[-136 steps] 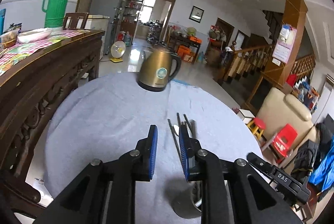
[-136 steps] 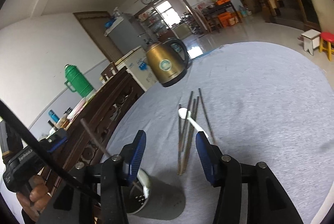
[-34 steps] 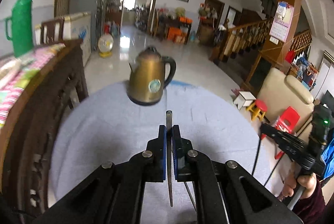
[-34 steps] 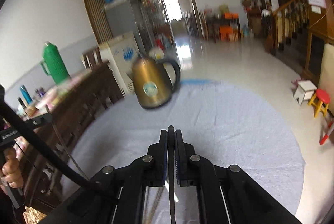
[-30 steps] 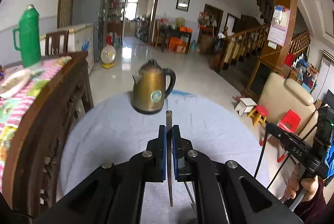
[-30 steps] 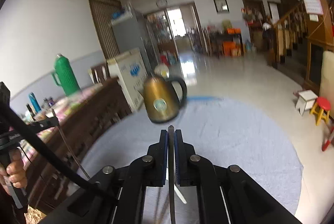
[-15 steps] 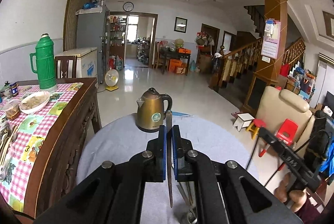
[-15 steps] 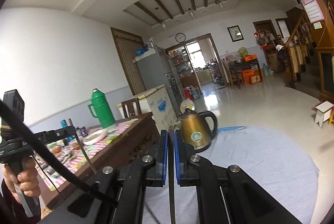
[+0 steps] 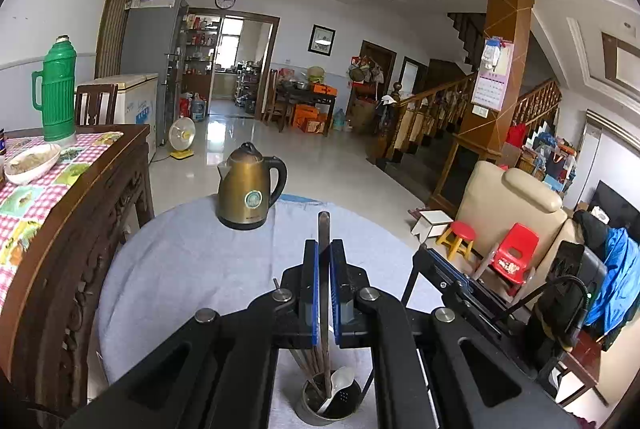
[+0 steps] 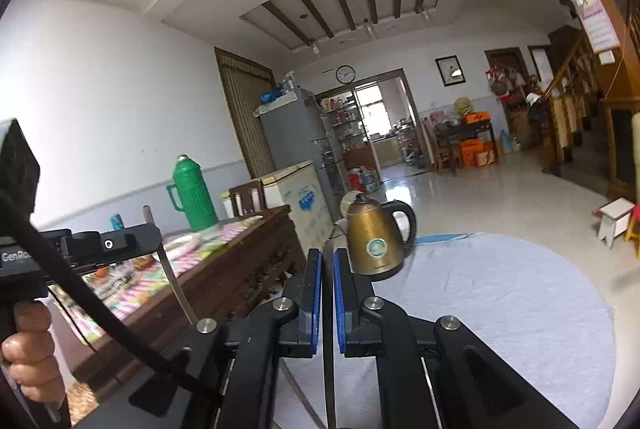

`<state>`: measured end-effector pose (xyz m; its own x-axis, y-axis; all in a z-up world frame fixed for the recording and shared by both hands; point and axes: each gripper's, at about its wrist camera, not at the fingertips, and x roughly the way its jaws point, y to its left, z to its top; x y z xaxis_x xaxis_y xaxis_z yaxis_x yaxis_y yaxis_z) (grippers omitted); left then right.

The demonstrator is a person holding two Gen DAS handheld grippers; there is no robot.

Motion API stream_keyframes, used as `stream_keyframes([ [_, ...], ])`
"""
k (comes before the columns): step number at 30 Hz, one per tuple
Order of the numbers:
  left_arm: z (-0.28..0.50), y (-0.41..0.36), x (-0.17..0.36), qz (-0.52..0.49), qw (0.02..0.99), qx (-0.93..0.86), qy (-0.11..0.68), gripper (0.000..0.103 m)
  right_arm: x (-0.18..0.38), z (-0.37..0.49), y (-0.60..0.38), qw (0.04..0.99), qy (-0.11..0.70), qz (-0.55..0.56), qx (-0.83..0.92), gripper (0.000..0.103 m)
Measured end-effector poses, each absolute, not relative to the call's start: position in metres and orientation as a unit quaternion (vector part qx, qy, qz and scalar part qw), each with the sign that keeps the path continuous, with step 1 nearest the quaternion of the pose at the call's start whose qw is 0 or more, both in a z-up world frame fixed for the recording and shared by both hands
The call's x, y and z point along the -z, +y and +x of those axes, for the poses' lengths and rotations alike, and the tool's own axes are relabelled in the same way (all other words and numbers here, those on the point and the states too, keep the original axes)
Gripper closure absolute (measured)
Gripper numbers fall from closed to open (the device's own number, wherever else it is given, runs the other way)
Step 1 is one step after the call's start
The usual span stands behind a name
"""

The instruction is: Organize utensils

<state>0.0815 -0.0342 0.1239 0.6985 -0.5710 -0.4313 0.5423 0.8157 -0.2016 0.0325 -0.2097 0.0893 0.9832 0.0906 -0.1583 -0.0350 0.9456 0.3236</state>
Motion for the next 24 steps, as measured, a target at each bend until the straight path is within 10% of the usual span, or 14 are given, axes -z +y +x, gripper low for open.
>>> stream_keyframes([
  [24,0.085,-0.059,-0.041,0.011,0.906,0.272,0.324,0.097,-0.041,0.023,-0.215,0.979,0.121,0.164,-0.019,0.094],
])
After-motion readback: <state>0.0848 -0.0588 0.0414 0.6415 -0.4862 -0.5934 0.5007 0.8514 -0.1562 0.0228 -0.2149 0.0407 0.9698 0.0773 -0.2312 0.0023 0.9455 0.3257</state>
